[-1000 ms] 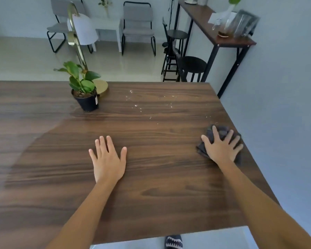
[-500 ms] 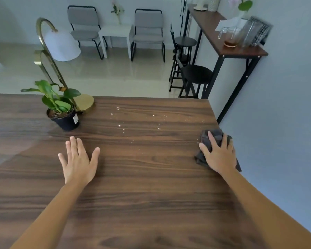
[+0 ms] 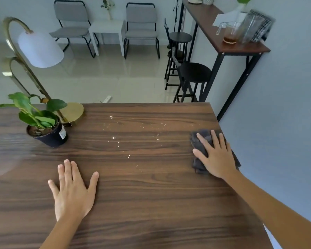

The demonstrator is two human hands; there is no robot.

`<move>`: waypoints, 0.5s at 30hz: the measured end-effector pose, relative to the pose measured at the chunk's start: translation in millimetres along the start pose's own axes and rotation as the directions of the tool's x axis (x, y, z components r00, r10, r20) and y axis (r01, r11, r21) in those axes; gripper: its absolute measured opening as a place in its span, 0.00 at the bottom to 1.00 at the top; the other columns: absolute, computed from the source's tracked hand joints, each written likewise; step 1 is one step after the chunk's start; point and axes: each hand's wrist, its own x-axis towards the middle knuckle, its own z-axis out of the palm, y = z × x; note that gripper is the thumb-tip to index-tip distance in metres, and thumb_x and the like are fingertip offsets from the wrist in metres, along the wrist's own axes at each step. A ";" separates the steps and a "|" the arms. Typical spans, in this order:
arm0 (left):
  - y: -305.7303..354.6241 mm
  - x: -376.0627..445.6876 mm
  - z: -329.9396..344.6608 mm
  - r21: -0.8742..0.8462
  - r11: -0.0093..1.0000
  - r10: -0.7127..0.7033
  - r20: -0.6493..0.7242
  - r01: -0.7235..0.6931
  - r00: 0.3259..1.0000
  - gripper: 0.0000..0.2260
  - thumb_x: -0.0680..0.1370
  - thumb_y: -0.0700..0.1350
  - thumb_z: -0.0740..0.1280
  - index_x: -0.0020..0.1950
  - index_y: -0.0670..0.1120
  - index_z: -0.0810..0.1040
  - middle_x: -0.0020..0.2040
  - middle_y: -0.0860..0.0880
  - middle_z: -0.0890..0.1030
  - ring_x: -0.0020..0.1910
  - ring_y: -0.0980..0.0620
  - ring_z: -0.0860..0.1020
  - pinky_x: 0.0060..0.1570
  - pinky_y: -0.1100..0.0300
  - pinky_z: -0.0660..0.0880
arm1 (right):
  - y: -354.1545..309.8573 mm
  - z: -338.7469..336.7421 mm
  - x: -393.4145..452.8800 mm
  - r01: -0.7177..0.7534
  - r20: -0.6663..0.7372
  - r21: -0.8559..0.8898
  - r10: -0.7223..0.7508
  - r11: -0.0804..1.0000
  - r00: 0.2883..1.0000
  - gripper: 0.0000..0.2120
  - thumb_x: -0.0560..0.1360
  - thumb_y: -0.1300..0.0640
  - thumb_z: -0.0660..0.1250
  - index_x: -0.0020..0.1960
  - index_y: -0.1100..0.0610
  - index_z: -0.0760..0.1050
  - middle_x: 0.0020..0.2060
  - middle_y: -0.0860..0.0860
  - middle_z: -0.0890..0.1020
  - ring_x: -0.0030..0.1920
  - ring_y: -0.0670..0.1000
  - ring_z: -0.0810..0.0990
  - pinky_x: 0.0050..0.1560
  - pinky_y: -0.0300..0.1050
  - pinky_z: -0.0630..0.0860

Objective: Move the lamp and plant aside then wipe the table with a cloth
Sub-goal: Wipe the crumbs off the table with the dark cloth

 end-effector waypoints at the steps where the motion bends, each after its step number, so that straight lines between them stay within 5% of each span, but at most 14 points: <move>1: 0.7 0.4 -0.3 0.009 1.000 -0.003 -0.002 0.003 1.000 0.39 0.76 0.65 0.46 0.77 0.39 0.52 0.79 0.43 0.51 0.78 0.45 0.46 0.73 0.37 0.48 | -7.2 -3.3 31.0 -0.104 -0.018 0.025 0.105 0.994 0.994 0.35 0.71 0.26 0.37 0.76 0.35 0.45 0.79 0.56 0.47 0.78 0.63 0.44 0.76 0.64 0.46; 3: 2.2 -0.3 0.0 0.029 1.000 -0.006 0.003 0.005 1.000 0.38 0.76 0.65 0.46 0.77 0.39 0.52 0.79 0.42 0.51 0.78 0.44 0.46 0.72 0.37 0.48 | -38.4 -5.5 89.8 -0.240 -0.009 0.090 0.242 0.966 0.970 0.36 0.72 0.26 0.38 0.77 0.38 0.46 0.79 0.59 0.46 0.77 0.66 0.43 0.74 0.67 0.43; 5: 2.5 0.3 1.2 0.032 0.999 -0.004 0.002 0.004 1.000 0.38 0.76 0.65 0.46 0.77 0.39 0.51 0.79 0.42 0.50 0.78 0.44 0.46 0.72 0.37 0.48 | -93.9 -2.2 125.8 -0.218 0.036 0.126 0.215 0.968 0.976 0.35 0.74 0.27 0.41 0.78 0.40 0.47 0.79 0.61 0.45 0.76 0.67 0.41 0.74 0.68 0.40; 9: -0.2 0.1 0.3 0.030 1.000 -0.006 0.017 0.005 1.000 0.38 0.76 0.65 0.48 0.77 0.39 0.51 0.79 0.43 0.50 0.78 0.45 0.45 0.72 0.36 0.48 | -178.5 12.1 99.1 0.190 0.032 0.109 -0.195 0.976 0.980 0.32 0.76 0.31 0.45 0.77 0.40 0.48 0.79 0.58 0.45 0.78 0.64 0.41 0.75 0.63 0.39; 12: -2.0 0.3 2.4 0.009 1.000 -0.002 -0.012 0.002 1.000 0.37 0.77 0.64 0.48 0.76 0.39 0.54 0.79 0.42 0.52 0.78 0.44 0.48 0.71 0.34 0.51 | -131.5 16.0 44.4 0.444 -0.003 0.126 -0.447 0.887 0.894 0.29 0.76 0.32 0.46 0.76 0.36 0.50 0.80 0.51 0.48 0.79 0.57 0.43 0.77 0.58 0.42; 15: -1.2 2.4 3.5 0.025 1.000 -0.010 0.006 0.009 1.000 0.37 0.76 0.66 0.46 0.76 0.39 0.55 0.79 0.42 0.54 0.78 0.43 0.50 0.70 0.33 0.52 | -50.1 7.8 59.5 0.279 0.003 0.087 -0.280 0.956 0.960 0.29 0.76 0.31 0.45 0.76 0.34 0.48 0.80 0.49 0.47 0.79 0.55 0.43 0.77 0.56 0.43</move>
